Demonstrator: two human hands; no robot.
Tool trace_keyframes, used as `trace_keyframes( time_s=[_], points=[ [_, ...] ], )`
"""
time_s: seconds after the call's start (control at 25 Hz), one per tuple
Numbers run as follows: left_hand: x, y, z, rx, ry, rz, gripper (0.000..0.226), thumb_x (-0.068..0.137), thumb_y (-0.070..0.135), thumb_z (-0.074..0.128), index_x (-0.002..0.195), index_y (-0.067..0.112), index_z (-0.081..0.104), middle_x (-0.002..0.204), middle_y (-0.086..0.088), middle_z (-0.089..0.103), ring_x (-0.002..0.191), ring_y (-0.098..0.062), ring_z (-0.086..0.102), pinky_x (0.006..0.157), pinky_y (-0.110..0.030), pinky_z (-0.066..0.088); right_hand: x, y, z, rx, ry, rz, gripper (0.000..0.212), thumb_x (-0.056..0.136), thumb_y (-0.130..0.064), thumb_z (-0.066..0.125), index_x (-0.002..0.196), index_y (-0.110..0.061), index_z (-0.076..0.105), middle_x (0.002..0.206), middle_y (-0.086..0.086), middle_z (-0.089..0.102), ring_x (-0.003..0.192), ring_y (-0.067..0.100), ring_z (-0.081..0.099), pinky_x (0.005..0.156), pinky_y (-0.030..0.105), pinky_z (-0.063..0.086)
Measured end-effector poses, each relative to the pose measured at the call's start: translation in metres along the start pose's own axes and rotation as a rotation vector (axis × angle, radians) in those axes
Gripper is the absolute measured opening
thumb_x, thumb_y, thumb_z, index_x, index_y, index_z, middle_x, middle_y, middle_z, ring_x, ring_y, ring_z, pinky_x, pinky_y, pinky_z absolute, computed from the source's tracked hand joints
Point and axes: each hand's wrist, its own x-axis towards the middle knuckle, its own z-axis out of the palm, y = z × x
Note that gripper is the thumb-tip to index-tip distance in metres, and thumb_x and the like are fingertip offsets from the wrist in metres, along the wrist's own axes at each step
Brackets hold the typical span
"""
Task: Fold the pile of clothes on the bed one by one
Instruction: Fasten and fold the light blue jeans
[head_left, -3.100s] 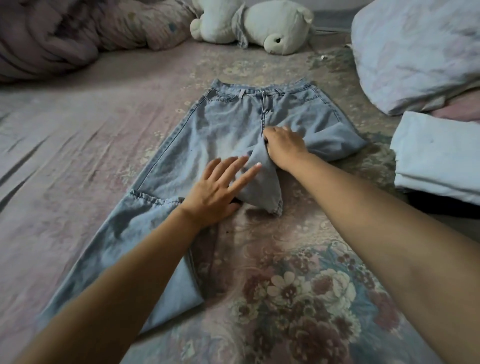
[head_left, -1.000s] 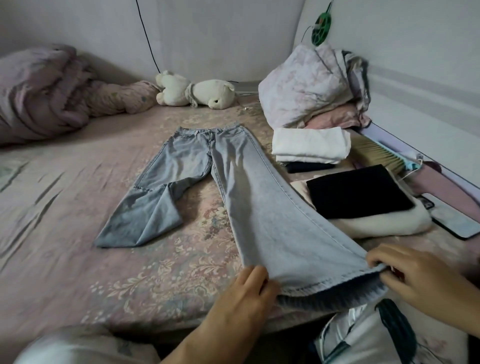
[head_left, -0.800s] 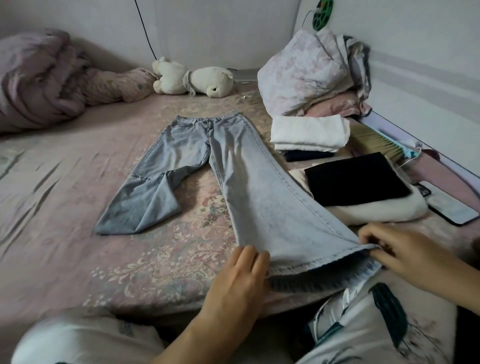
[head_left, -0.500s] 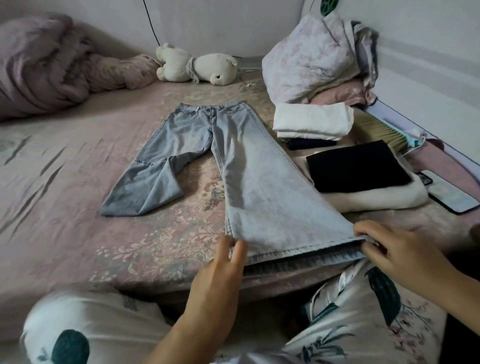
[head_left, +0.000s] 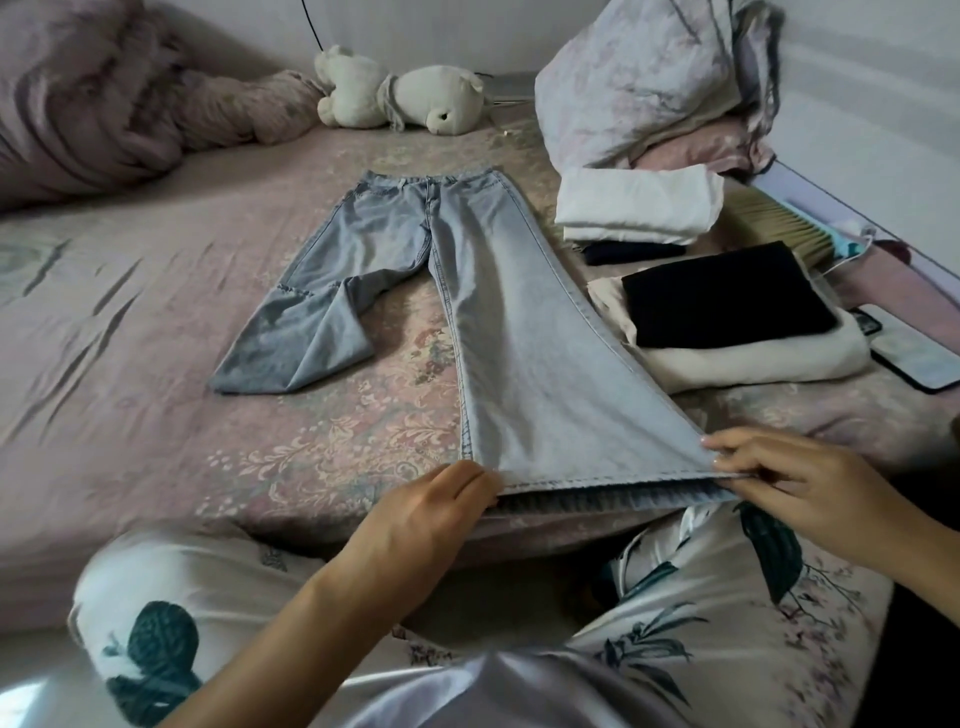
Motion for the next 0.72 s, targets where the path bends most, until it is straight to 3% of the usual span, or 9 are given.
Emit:
trace_keyframes(
  time_s=[0.08,0.2,0.28,0.4,0.44,0.52,0.56,0.6,0.72],
  points=[
    [-0.005,-0.004,0.003,-0.015,0.018,0.033,0.033,0.083,0.005,0.066,0.114,0.01,0.056,0.1,-0.005,0.062,0.083,-0.02,0.063,0.06,-0.034,0.055,0.0,-0.002,-0.001,0.046,-0.003,-0.001,0.048,0.087,-0.063,0.046,0.093,-0.022,0.071,0.119,-0.027,0.059,0.103,-0.009,0.06,0.084,0.009,0.049],
    [-0.008,-0.005,0.009,-0.012,0.075,0.079,0.03,0.091,0.024,0.058,0.116,0.008,0.053,0.102,-0.007,0.062,0.087,-0.02,0.062,0.069,-0.033,0.055,0.004,-0.001,-0.002,0.012,-0.057,-0.004,0.03,0.086,-0.059,0.047,0.092,-0.036,0.065,0.117,-0.029,0.058,0.101,-0.009,0.059,0.085,0.007,0.046],
    [-0.009,-0.008,0.016,0.012,0.064,0.088,0.041,0.088,0.035,0.053,0.116,0.006,0.053,0.102,-0.008,0.063,0.087,-0.02,0.06,0.072,-0.032,0.052,0.004,0.0,0.0,-0.002,-0.167,0.027,0.022,0.083,-0.063,0.046,0.094,-0.048,0.057,0.116,-0.034,0.054,0.102,-0.011,0.057,0.084,0.004,0.043],
    [-0.015,-0.013,0.034,0.061,0.07,0.084,0.028,0.087,0.014,0.051,0.114,0.007,0.049,0.096,-0.01,0.062,0.081,-0.025,0.06,0.062,-0.037,0.053,0.003,0.003,0.007,-0.151,-0.305,-0.02,0.04,0.079,-0.077,0.041,0.102,-0.047,0.049,0.123,-0.028,0.047,0.109,-0.016,0.046,0.089,-0.003,0.031],
    [-0.017,-0.014,0.041,0.054,0.085,0.073,0.026,0.085,0.009,0.053,0.111,0.008,0.051,0.092,-0.009,0.063,0.077,-0.025,0.06,0.059,-0.037,0.053,0.004,0.003,0.009,-0.207,-0.334,-0.035,0.041,0.078,-0.072,0.049,0.104,-0.04,0.049,0.121,-0.024,0.048,0.109,-0.015,0.045,0.091,-0.005,0.026],
    [-0.018,-0.017,0.048,0.045,0.089,0.071,0.02,0.083,0.01,0.058,0.103,0.011,0.061,0.083,-0.004,0.065,0.072,-0.023,0.06,0.06,-0.034,0.05,0.004,0.01,0.014,-0.284,-0.326,-0.1,0.036,0.075,-0.028,0.076,0.104,-0.028,0.055,0.108,-0.018,0.054,0.104,-0.009,0.048,0.095,-0.004,0.025],
    [-0.016,-0.02,0.048,0.024,0.07,0.07,0.018,0.081,0.011,0.063,0.098,0.014,0.066,0.08,0.0,0.067,0.073,-0.021,0.06,0.065,-0.033,0.047,0.006,0.017,0.013,-0.287,-0.304,-0.096,0.048,0.067,-0.004,0.081,0.101,-0.029,0.058,0.102,-0.017,0.057,0.102,-0.008,0.05,0.094,-0.003,0.028],
    [-0.013,-0.024,0.049,-0.019,0.033,0.065,0.018,0.077,0.011,0.068,0.095,0.015,0.069,0.079,0.002,0.067,0.077,-0.02,0.06,0.07,-0.031,0.045,0.01,0.02,0.01,-0.251,-0.32,-0.06,0.059,0.065,0.007,0.08,0.099,-0.037,0.06,0.097,-0.022,0.058,0.1,-0.009,0.051,0.091,-0.001,0.032],
    [0.008,-0.049,0.042,-0.446,-0.203,-0.073,0.017,0.083,0.01,0.066,0.099,0.014,0.067,0.087,0.005,0.067,0.081,-0.005,0.061,0.075,-0.022,0.046,0.046,0.023,-0.003,-0.023,-0.48,0.212,0.041,0.08,-0.011,0.072,0.093,-0.05,0.063,0.096,-0.027,0.057,0.099,-0.007,0.052,0.083,0.012,0.039]
  ],
)
